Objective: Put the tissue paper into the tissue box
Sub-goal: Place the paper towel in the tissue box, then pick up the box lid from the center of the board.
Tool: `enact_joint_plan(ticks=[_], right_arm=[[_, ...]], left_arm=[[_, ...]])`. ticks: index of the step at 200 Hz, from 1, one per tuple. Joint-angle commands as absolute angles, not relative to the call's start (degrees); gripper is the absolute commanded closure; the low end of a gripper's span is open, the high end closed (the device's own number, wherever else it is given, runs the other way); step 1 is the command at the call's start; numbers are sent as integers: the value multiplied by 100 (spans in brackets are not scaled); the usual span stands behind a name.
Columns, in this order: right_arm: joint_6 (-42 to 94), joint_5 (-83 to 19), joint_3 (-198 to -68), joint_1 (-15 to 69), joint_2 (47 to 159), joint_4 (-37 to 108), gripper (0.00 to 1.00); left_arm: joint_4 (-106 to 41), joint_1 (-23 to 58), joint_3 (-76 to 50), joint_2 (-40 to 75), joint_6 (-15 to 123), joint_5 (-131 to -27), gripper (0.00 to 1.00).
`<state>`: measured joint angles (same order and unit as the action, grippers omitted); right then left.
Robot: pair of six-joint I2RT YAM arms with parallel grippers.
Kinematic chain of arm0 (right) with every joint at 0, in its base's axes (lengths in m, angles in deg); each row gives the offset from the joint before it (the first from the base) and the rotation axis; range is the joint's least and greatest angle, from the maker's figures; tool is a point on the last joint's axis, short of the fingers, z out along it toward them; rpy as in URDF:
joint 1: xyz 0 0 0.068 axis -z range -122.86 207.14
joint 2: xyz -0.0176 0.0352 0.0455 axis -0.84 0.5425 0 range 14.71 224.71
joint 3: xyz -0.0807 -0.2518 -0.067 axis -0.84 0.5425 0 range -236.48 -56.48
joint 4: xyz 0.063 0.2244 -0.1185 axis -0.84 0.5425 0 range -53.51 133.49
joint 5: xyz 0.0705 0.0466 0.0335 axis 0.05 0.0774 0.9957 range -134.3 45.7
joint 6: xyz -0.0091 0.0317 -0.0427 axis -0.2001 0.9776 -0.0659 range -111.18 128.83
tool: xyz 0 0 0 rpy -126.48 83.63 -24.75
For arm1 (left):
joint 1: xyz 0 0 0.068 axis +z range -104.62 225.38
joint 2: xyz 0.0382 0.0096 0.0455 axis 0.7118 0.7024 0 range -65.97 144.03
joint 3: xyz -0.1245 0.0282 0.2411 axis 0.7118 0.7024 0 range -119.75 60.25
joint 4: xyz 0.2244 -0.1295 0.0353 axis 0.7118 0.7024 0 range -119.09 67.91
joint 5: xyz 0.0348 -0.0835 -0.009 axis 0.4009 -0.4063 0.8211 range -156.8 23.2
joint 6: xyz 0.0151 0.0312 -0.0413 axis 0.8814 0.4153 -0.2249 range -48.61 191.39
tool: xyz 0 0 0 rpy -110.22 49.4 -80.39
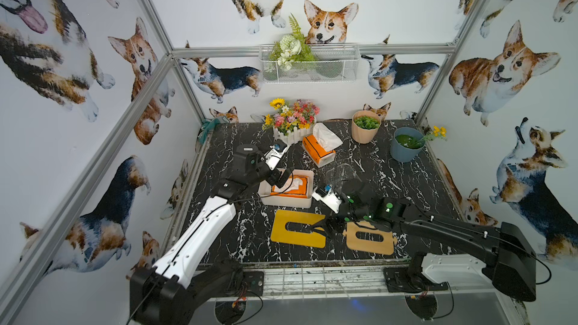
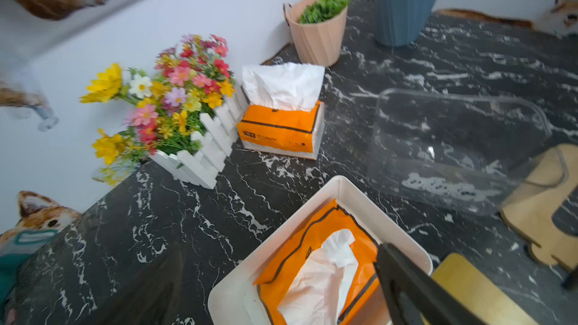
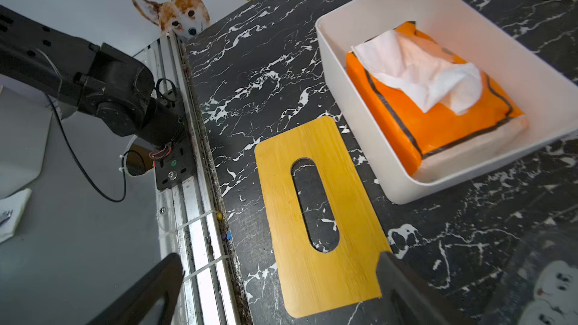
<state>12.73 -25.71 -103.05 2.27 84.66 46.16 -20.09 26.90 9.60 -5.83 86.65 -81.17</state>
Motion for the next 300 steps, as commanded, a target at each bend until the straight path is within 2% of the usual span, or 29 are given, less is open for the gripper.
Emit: enact_joint_plan(ticks=[1, 23, 67, 149, 243, 300], right_arm=[[746, -2776, -10498, -65, 8712, 4842, 3], [553, -2984, -10612, -362, 8987, 5004, 3], [395, -3340, -10667, -769, 9439, 4994, 2], [155, -3548, -10970, -1044, 10503, 4989, 1], [21, -4000, -11802, -1038, 11741, 5493, 13], [-22, -4067, -12002, -1040, 12079, 5626, 20]], left_arm=[[-3029, 2709, 1434, -1338, 7095, -7061, 0], [-2714, 2753, 1779, -2165, 6423, -6343, 0], [-1543, 3019, 1990, -2816, 6008, -6295, 0], [-494, 4421, 1431, -1516, 5368, -8005, 0], [-265, 4670, 1535, -1059, 5229, -8575, 0], [-287, 4688, 1580, -1049, 5197, -8657, 0]])
